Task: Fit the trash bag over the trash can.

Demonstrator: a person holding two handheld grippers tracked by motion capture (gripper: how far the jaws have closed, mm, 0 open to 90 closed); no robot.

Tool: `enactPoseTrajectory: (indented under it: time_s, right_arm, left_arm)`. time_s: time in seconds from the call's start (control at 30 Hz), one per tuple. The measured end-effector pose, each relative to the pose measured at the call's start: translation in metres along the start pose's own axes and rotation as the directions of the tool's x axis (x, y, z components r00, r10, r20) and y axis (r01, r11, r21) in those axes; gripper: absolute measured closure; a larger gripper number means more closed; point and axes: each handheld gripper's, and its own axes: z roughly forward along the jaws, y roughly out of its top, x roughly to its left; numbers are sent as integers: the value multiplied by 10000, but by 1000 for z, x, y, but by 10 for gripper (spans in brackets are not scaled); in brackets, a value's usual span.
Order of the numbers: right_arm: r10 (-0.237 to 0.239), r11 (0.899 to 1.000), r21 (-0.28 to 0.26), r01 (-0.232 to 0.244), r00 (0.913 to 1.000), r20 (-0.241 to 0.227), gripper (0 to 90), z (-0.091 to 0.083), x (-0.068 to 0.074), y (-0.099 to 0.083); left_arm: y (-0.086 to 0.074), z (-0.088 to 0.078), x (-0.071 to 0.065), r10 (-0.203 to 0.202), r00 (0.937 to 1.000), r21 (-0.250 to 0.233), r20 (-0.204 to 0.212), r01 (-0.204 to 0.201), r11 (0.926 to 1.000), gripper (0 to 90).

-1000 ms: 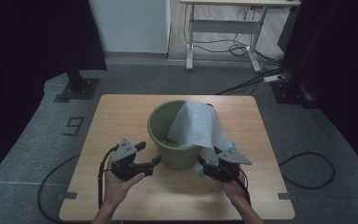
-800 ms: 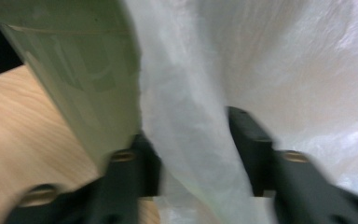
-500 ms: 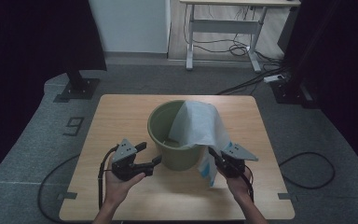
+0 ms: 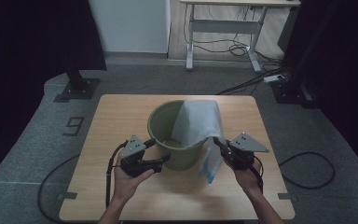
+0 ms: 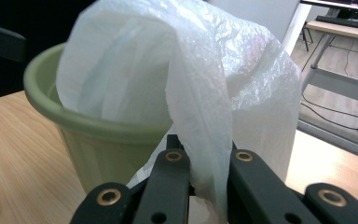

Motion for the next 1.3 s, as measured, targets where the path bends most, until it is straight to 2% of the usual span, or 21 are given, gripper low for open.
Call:
enactPoseTrajectory:
  time_s: [0.3,0.37,0.63,0.9,1.07,1.3]
  right_arm:
    - [-18,10000,85,19,10000,-86,879,2,3,13]
    - [-70,9995,296,74,9999,-145,879,6,5,17]
    - [-123,9984,557,134,9997,-200,878,12,10,26]
    - [59,9982,596,-42,9996,-284,876,15,10,26]
    - [111,9983,569,-88,9992,-391,867,15,11,25]
    - [209,9985,525,-185,9987,-473,861,13,11,22]
  left_arm:
    - [6,7,-1,-242,9996,-137,-160,240,9996,236]
    - [8,9,-4,-218,9997,-124,-92,217,9997,235]
    - [14,17,-13,-94,9998,-109,168,95,9999,233]
    - [19,34,-21,71,9989,210,453,-81,9997,227]
    - [21,43,-24,129,9995,414,282,-141,9990,237]
    - [29,48,-26,64,9997,340,241,-72,9994,263]
